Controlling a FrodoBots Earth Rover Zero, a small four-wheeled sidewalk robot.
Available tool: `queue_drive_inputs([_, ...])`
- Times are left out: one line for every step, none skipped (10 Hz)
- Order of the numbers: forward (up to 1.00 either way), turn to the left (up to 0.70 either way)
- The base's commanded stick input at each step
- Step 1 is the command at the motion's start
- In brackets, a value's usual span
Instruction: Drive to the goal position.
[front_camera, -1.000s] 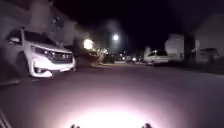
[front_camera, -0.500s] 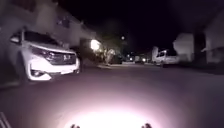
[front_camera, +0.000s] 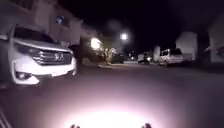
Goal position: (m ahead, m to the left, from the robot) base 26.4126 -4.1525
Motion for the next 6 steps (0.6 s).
queue_drive_inputs([0.85,0.0])
queue_drive_inputs([0.85,0.0])
queue_drive_inputs([0.85,0.0])
queue_drive_inputs([0.85,-0.04])
queue_drive_inputs([0.85,-0.2])
queue_drive_inputs([0.85,-0.34])
